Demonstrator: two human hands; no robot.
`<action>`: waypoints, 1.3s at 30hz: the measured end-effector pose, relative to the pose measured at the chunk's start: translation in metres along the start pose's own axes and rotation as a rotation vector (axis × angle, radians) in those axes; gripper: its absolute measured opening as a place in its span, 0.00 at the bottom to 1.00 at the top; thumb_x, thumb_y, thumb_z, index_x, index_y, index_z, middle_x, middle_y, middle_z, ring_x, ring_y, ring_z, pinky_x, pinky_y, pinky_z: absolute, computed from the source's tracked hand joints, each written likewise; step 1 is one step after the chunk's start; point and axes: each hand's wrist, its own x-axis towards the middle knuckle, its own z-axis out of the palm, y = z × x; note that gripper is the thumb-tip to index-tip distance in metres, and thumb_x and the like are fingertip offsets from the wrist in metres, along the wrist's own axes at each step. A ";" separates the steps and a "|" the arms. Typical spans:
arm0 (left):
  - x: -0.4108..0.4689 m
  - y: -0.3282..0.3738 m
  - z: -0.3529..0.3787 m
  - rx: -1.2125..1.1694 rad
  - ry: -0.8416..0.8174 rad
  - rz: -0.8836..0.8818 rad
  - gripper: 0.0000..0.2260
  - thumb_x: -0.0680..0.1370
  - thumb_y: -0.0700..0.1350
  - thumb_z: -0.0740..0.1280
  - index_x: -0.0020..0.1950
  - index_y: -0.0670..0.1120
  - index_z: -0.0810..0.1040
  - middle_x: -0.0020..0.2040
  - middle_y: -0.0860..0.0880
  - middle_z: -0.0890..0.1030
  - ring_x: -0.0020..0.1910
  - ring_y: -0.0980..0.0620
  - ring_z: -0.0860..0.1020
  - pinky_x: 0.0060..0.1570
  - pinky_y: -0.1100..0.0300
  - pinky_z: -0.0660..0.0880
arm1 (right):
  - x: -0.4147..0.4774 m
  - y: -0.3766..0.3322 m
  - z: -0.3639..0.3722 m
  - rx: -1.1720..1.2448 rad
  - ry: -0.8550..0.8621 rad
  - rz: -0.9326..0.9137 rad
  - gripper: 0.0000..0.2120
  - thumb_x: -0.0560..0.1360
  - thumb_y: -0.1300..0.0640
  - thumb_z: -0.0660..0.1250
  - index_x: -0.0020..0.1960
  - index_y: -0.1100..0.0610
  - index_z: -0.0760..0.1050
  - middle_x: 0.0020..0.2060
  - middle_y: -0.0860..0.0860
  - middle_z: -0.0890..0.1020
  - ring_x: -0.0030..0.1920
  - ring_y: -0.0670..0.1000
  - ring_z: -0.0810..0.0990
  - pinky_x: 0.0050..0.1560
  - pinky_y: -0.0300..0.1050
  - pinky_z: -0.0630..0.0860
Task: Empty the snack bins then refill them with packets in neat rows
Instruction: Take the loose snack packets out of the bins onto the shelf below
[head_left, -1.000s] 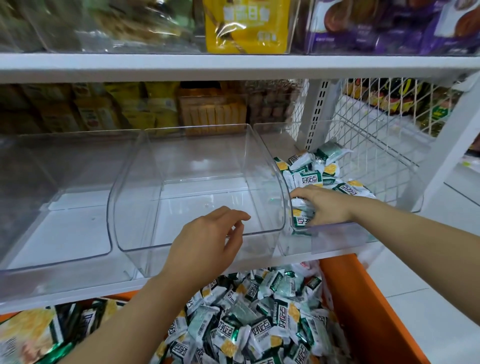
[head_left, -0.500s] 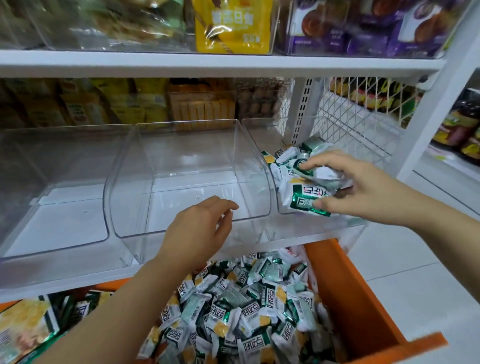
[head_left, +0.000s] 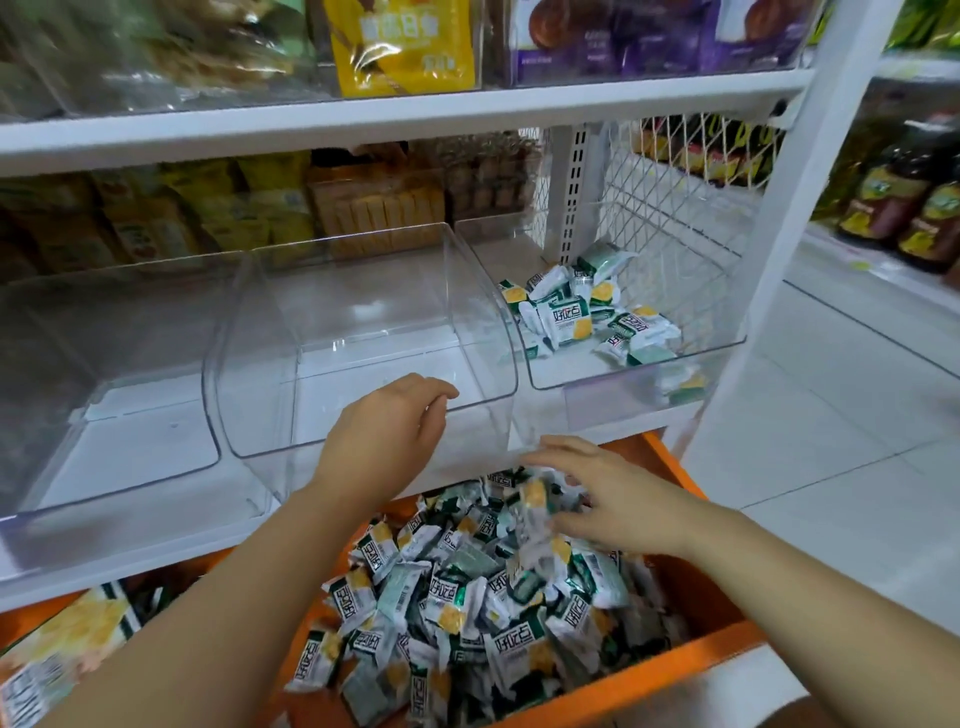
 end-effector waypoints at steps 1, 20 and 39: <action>0.001 0.000 -0.001 -0.018 -0.007 -0.008 0.11 0.81 0.44 0.60 0.61 0.50 0.78 0.55 0.54 0.80 0.47 0.53 0.79 0.46 0.56 0.76 | -0.002 -0.001 -0.006 0.037 0.050 -0.003 0.25 0.76 0.51 0.68 0.70 0.41 0.65 0.66 0.40 0.66 0.63 0.42 0.70 0.60 0.37 0.67; 0.178 0.153 0.052 0.007 -0.693 0.378 0.23 0.78 0.44 0.67 0.72 0.52 0.68 0.72 0.51 0.68 0.67 0.56 0.67 0.55 0.73 0.59 | -0.019 0.112 -0.100 0.574 0.928 0.359 0.16 0.74 0.59 0.69 0.60 0.48 0.77 0.58 0.51 0.78 0.55 0.51 0.78 0.52 0.40 0.70; 0.247 0.172 0.118 0.513 -1.235 0.318 0.32 0.74 0.52 0.72 0.75 0.53 0.62 0.70 0.50 0.71 0.66 0.49 0.71 0.67 0.53 0.67 | -0.013 0.128 -0.102 0.854 1.006 0.325 0.06 0.74 0.61 0.69 0.49 0.52 0.81 0.42 0.41 0.81 0.47 0.42 0.79 0.58 0.49 0.77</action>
